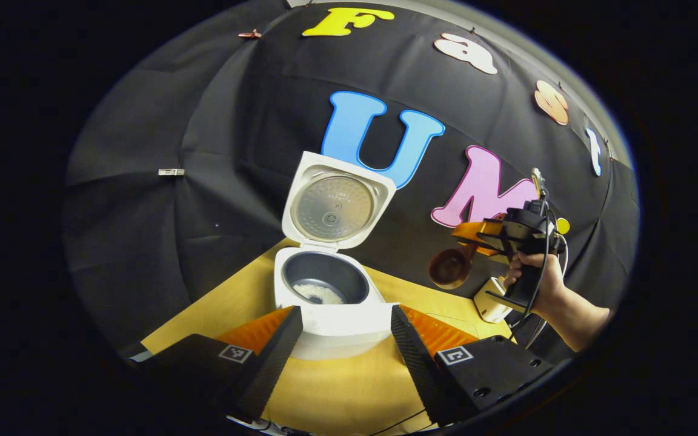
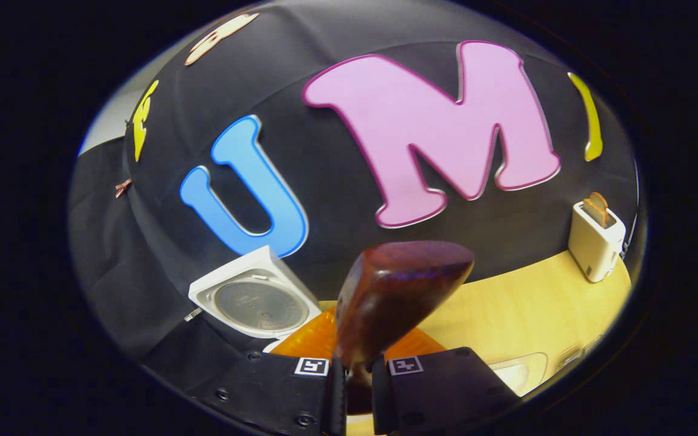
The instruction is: Close the left gripper, press the button to open the rice cooker; take a wooden spoon from the chopstick holder with the right hand, scoop a spoonful of rice and pour it into the rice cooker, then put the wooden spoon back into the chopstick holder.
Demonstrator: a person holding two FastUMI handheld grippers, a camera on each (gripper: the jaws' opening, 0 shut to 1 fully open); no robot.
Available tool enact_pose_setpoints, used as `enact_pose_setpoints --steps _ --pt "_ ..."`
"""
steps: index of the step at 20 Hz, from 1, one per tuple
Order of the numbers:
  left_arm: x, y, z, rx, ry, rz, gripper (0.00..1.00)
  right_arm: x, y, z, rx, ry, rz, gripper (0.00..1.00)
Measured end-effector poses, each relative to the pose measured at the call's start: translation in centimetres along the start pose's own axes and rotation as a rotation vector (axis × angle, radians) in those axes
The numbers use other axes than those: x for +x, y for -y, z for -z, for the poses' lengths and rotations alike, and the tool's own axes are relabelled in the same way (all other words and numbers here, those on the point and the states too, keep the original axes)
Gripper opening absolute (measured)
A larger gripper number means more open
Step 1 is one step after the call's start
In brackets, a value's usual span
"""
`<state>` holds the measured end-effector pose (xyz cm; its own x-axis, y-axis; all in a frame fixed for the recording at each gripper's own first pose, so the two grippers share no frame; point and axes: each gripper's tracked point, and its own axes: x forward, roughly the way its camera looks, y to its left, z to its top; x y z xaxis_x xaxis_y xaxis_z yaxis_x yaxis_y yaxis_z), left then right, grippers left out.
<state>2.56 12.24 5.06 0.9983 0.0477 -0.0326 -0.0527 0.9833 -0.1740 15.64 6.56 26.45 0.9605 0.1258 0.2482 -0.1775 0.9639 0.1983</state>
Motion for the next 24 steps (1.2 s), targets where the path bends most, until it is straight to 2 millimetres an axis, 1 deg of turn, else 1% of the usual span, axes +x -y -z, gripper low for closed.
enact_pose_setpoints --steps 2,3,5,6,7,9,10,11,13,16,18,20,24 --pt "0.6 1.1 -0.4 0.017 0.008 0.004 0.95 -1.3 3.5 -1.0 -0.001 0.012 0.036 0.21" --pt "0.9 1.7 -0.5 0.023 0.010 0.004 0.95 -1.7 5.0 -1.1 0.007 0.018 0.057 0.21" --pt "1.4 2.7 -0.1 0.025 0.003 0.002 0.95 -2.7 8.7 -1.6 0.027 0.024 0.103 0.21" --pt "1.6 3.2 0.4 0.020 -0.006 0.001 0.95 -3.5 11.0 -1.9 0.037 0.029 0.131 0.21" --pt "1.8 3.8 0.8 0.015 -0.020 0.005 0.95 -4.0 12.9 -2.0 0.045 0.030 0.153 0.21" --pt "2.0 5.3 1.9 0.015 -0.049 0.010 0.95 -5.5 16.9 -1.7 0.067 0.021 0.201 0.21" --pt "2.2 5.8 2.4 0.020 -0.057 0.010 0.90 -6.1 18.7 -1.5 0.080 0.016 0.222 0.21" --pt "2.3 6.4 2.6 0.026 -0.063 0.008 0.95 -6.6 20.5 -1.3 0.090 0.012 0.242 0.21" --pt "2.8 7.6 3.4 0.032 -0.077 0.003 0.95 -7.6 23.8 -0.9 0.108 0.007 0.275 0.21" --pt "3.5 9.3 4.3 0.031 -0.097 -0.008 0.95 -8.7 27.8 0.3 0.124 -0.015 0.314 0.21" --pt "3.9 10.2 4.7 0.033 -0.103 -0.017 0.95 -9.4 30.0 0.9 0.106 -0.031 0.339 0.21" --pt "4.2 10.8 5.1 0.039 -0.113 -0.027 0.95 -10.3 32.0 2.1 0.091 -0.050 0.367 0.21" --pt "4.5 12.0 6.1 0.063 -0.136 -0.038 0.95 -12.1 35.1 4.2 0.106 -0.066 0.405 0.21"
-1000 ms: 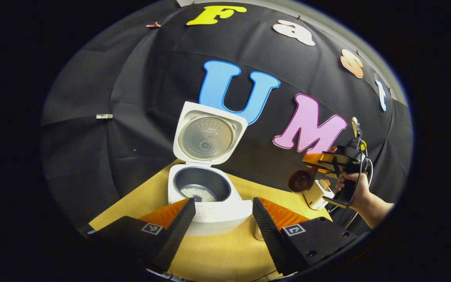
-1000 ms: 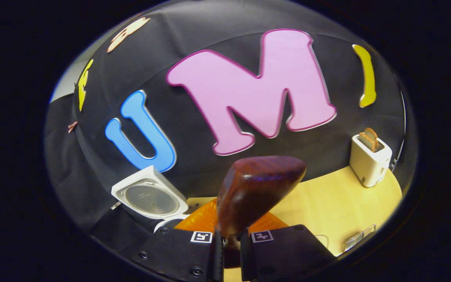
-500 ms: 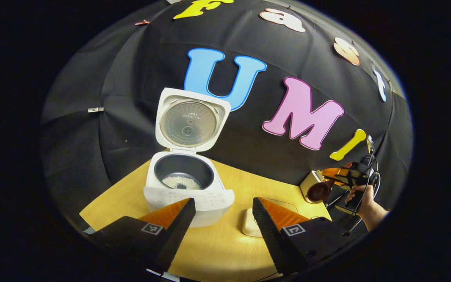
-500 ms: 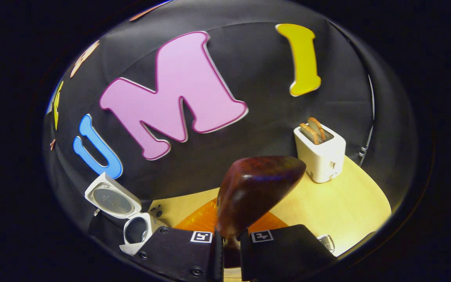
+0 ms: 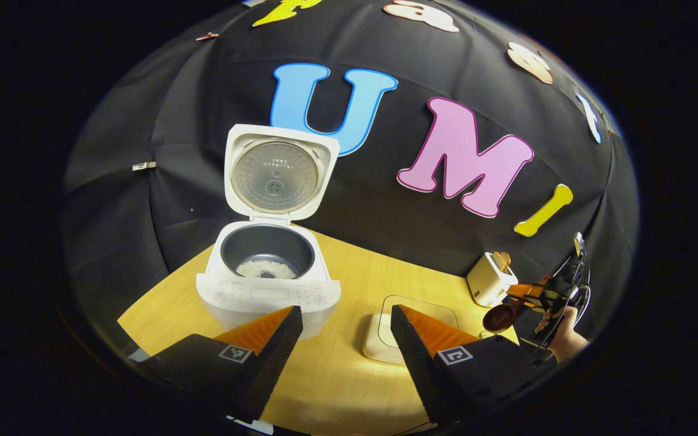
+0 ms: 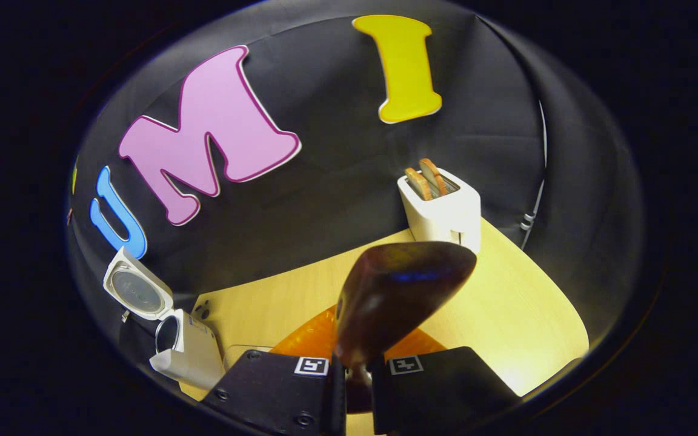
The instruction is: Close the left gripper, press the button to open the rice cooker; take a wooden spoon from the chopstick holder with the right hand, scoop a spoonful of rice and pour it into the rice cooker, then put the wooden spoon back into the chopstick holder.
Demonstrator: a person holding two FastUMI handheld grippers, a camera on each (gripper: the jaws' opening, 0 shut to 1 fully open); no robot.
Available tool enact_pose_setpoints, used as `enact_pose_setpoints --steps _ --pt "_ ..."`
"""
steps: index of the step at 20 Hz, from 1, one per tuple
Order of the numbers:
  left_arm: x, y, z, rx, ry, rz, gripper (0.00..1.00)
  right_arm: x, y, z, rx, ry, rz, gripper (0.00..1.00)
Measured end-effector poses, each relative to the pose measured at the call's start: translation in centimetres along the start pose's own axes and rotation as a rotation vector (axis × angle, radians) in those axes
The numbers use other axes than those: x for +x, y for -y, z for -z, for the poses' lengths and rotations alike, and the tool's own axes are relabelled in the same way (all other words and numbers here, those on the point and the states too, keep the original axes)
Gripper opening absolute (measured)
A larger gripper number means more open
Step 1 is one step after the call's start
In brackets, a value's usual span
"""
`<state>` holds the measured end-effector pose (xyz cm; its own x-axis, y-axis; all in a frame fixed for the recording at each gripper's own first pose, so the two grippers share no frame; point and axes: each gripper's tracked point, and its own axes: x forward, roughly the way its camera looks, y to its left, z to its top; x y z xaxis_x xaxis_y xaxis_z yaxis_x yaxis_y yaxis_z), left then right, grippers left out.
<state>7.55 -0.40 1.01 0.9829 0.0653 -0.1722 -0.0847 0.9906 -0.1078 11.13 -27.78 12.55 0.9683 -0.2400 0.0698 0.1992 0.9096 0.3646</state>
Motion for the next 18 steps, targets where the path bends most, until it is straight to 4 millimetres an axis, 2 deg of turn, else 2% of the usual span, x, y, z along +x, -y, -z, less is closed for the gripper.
enact_pose_setpoints --steps 4,8,14,16,17,18 --pt "0.2 1.4 0.3 0.022 -0.002 0.004 0.95 0.0 3.1 1.7 0.027 -0.024 0.035 0.21" --pt "0.4 0.8 0.1 0.047 0.006 -0.022 0.95 0.6 5.4 4.1 0.032 -0.047 0.081 0.22" --pt "0.2 -0.7 -0.6 0.036 0.023 -0.065 0.95 2.7 6.5 7.9 0.022 -0.104 0.107 0.21" --pt "0.0 -1.6 -1.5 0.046 0.041 -0.086 0.95 3.2 6.9 9.1 0.038 -0.121 0.129 0.22" --pt "-0.2 -2.2 -2.2 0.052 0.055 -0.098 0.95 2.7 6.9 9.5 0.039 -0.120 0.134 0.21" --pt "-0.3 -2.9 -2.9 0.058 0.067 -0.109 0.95 2.9 7.0 9.1 0.033 -0.104 0.144 0.22"
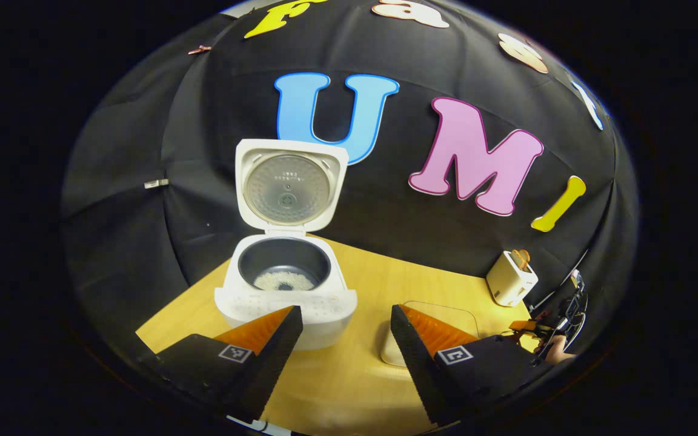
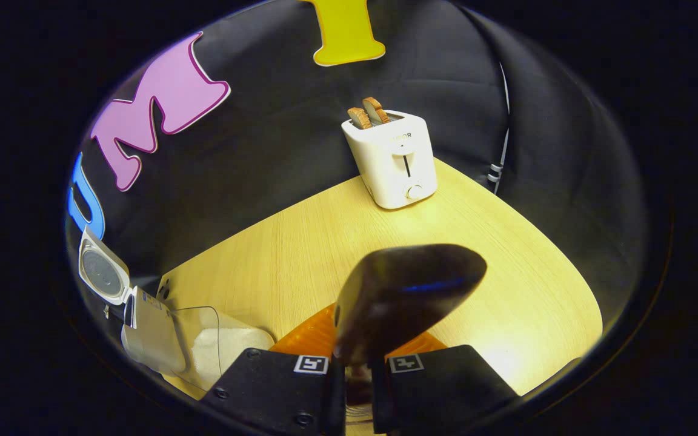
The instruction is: Close the left gripper, press the button to open the rice cooker; take a wooden spoon from the chopstick holder with the right hand, scoop a spoonful of rice and pour it into the rice cooker, then put the wooden spoon back into the chopstick holder.
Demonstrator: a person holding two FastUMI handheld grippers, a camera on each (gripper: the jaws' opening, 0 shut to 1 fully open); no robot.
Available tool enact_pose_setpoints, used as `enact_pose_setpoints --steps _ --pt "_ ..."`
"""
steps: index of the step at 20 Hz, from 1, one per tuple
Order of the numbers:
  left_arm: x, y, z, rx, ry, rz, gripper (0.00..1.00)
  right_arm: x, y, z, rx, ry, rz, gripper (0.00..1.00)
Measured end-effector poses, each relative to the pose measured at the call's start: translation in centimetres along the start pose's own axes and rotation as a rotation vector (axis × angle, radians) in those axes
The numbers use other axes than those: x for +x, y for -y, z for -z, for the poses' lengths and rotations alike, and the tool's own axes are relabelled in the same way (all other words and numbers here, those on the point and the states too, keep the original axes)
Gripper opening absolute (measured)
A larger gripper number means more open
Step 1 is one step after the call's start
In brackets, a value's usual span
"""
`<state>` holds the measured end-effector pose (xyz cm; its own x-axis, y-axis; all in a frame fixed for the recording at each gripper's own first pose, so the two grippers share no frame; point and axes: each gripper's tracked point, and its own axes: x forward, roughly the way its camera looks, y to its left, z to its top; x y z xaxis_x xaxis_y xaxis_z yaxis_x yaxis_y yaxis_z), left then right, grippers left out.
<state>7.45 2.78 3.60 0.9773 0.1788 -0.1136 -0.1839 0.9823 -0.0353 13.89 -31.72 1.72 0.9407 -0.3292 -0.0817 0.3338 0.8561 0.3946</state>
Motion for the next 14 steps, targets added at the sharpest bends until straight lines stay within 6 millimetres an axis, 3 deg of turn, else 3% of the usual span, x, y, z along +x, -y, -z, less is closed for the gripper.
enact_pose_setpoints --steps 1,2,3,4,5,6,9,10,14 --pt "0.0 -0.6 -0.7 0.002 0.016 -0.008 0.95 0.1 0.1 0.3 -0.003 -0.005 0.012 0.10" --pt "0.0 -1.2 -1.4 0.002 0.032 -0.011 0.95 -0.2 0.0 0.1 0.001 -0.011 0.010 0.10" --pt "0.0 -1.8 -2.0 -0.001 0.042 -0.016 0.95 -0.2 -0.4 0.4 0.009 -0.012 0.003 0.24" --pt "0.2 -2.5 -2.4 -0.004 0.048 -0.025 0.95 -0.3 -0.4 0.5 0.005 -0.016 0.015 0.21" --pt "0.3 -2.9 -3.1 -0.009 0.061 -0.026 0.95 -0.3 -0.2 0.6 0.003 -0.018 0.021 0.37" --pt "0.4 -3.2 -3.8 -0.014 0.076 -0.025 0.95 -0.5 0.1 0.3 0.007 -0.019 0.030 0.42" --pt "1.0 -4.0 -5.9 0.003 0.115 -0.014 0.95 -1.8 0.1 -0.3 0.012 0.008 0.045 0.79" --pt "1.3 -4.4 -6.6 0.013 0.128 -0.011 0.95 -2.5 0.3 -0.5 0.010 0.014 0.062 0.99" --pt "3.2 -5.3 -10.7 0.011 0.184 0.017 0.95 -5.8 0.5 -1.0 -0.013 0.046 0.102 0.99"
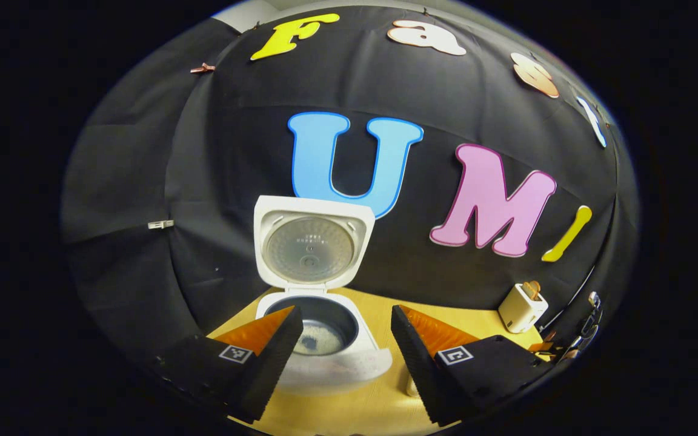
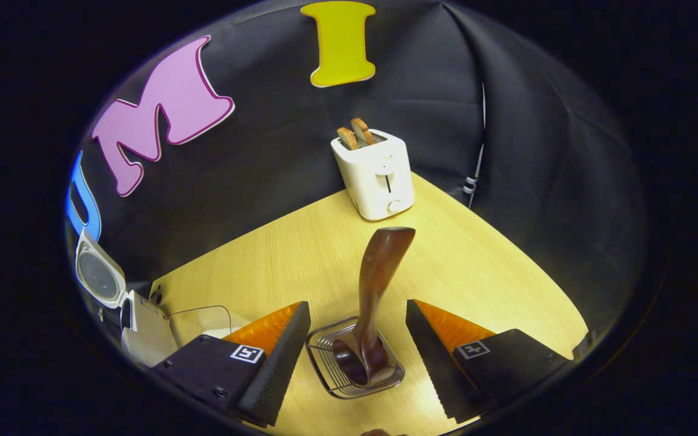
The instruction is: Close the left gripper, press the button to open the rice cooker; take a wooden spoon from the chopstick holder with the right hand, scoop a spoonful of rice and pour it into the rice cooker, then put the wooden spoon back into the chopstick holder.
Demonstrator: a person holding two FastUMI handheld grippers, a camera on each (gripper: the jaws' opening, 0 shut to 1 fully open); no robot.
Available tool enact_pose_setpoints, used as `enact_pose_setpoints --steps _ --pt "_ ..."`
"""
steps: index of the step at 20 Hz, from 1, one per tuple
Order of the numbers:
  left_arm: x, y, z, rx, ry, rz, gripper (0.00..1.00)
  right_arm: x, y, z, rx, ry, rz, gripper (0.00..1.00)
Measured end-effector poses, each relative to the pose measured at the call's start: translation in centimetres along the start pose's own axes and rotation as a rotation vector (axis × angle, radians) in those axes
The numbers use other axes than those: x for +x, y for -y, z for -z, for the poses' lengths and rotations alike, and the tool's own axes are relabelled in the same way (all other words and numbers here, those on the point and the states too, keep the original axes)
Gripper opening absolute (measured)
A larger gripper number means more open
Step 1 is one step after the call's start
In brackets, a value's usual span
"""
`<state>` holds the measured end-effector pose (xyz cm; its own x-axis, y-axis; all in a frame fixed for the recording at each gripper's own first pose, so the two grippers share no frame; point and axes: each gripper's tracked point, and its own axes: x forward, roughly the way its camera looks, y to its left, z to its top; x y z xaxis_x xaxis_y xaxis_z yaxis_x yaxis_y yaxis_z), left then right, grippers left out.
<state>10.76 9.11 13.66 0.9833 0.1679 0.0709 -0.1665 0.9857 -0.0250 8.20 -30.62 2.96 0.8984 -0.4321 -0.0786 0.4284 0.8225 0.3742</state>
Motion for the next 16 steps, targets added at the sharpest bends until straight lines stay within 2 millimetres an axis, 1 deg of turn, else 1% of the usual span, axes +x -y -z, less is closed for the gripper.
enact_pose_setpoints --steps 2,4,5,7,9,11,13,15,16 --pt "2.0 -1.9 -2.6 0.044 0.028 -0.059 0.95 -2.2 0.7 0.0 -0.015 0.019 0.027 0.99" --pt "4.3 -2.9 -5.5 0.056 0.058 -0.065 0.94 -4.2 1.4 0.1 -0.033 0.040 0.055 0.99" --pt "5.4 -3.4 -7.0 0.048 0.077 -0.068 0.95 -5.3 2.0 0.4 -0.050 0.049 0.074 0.99" --pt "7.5 -5.0 -10.6 0.051 0.141 -0.095 0.95 -7.2 3.1 0.8 -0.085 0.068 0.116 0.99" --pt "9.5 -5.7 -13.5 0.071 0.185 -0.098 0.94 -8.5 4.0 1.9 -0.103 0.060 0.149 0.99" --pt "11.4 -6.2 -15.8 0.086 0.210 -0.091 0.95 -9.7 4.3 3.5 -0.095 0.024 0.166 0.99" --pt "13.3 -6.8 -17.3 0.092 0.214 -0.081 0.95 -10.8 4.2 4.7 -0.074 0.003 0.183 0.99" --pt "15.2 -7.1 -18.4 0.079 0.209 -0.063 0.94 -11.6 3.7 5.6 -0.065 -0.001 0.188 0.99" --pt "16.2 -7.2 -18.7 0.075 0.201 -0.052 0.94 -11.9 3.6 5.8 -0.069 -0.001 0.198 0.99"
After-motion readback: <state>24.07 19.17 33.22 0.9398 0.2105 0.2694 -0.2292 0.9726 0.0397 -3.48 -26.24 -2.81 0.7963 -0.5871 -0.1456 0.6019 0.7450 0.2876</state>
